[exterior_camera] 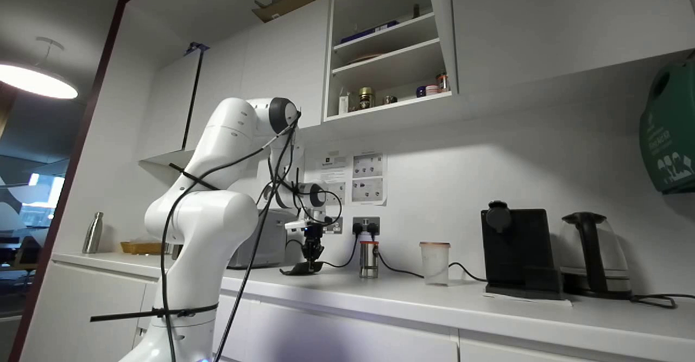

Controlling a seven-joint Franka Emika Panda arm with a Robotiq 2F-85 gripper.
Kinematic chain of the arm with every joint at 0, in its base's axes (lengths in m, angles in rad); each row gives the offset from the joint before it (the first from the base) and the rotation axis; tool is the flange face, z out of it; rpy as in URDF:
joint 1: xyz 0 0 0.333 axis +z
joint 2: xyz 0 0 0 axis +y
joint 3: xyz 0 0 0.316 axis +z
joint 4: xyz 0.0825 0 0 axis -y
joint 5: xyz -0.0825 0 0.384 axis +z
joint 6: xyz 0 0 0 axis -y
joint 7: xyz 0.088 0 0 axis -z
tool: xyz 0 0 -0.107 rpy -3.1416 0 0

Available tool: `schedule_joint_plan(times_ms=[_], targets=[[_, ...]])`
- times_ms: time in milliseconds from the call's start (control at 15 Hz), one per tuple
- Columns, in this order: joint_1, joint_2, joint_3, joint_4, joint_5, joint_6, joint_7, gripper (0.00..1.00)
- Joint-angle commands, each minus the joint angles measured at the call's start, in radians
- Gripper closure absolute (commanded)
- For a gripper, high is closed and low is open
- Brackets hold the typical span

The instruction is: Wipe the countertop with the cloth

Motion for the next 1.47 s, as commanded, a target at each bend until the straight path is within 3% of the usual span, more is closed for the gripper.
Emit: schedule_joint_plan(times_ms=[0, 200, 600, 1067, 1400], targets=[[0.052, 0.099, 0.018, 0.129, -0.008, -0.067, -0.004, 0.99], [0.094, 0.109, 0.035, 0.136, -0.004, -0.064, -0.031, 0.99], [0.114, 0.015, 0.076, 0.009, 0.034, -0.017, -0.129, 0.99], [0.065, -0.188, 0.068, -0.283, 0.124, 0.033, -0.213, 0.99], [-0.019, -0.369, 0.004, -0.494, 0.213, 0.037, -0.264, 0.99]])
